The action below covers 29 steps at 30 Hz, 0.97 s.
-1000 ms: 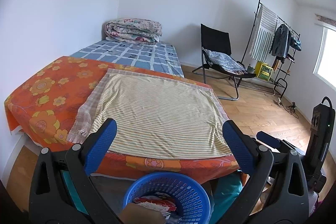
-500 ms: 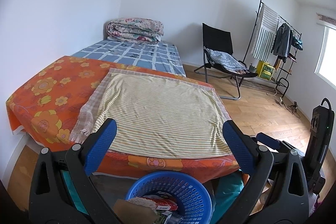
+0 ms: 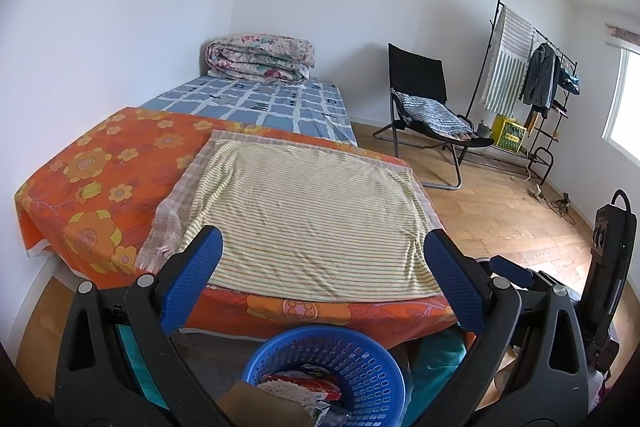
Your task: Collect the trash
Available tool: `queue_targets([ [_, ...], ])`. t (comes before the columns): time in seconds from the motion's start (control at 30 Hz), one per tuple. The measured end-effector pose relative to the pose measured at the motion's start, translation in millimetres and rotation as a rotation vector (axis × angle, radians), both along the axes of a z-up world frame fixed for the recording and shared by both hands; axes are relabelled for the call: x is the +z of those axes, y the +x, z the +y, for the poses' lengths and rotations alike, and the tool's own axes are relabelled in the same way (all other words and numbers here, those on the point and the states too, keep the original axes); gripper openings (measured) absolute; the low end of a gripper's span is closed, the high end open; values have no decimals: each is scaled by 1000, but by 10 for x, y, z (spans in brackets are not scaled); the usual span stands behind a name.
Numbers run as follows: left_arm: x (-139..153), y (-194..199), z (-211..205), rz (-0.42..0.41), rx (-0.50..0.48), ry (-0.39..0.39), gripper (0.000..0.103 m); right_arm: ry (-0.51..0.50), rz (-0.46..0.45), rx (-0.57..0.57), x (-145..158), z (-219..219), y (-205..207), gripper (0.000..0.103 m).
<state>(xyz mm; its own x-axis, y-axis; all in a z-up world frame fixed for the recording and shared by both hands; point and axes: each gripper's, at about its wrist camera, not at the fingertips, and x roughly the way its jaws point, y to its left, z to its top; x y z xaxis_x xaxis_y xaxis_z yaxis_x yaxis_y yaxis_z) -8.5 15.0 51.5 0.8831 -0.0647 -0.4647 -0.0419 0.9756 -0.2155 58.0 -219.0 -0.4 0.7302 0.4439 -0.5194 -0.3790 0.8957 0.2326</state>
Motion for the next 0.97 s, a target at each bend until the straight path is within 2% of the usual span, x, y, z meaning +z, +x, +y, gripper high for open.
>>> queue_targets([
  [0.33, 8, -44, -28, -8, 8, 29, 102, -1, 6, 3, -16, 36, -19, 83],
  [0.97, 19, -63, -28, 2, 27, 31, 102, -7, 19, 6, -35, 80, -16, 83],
])
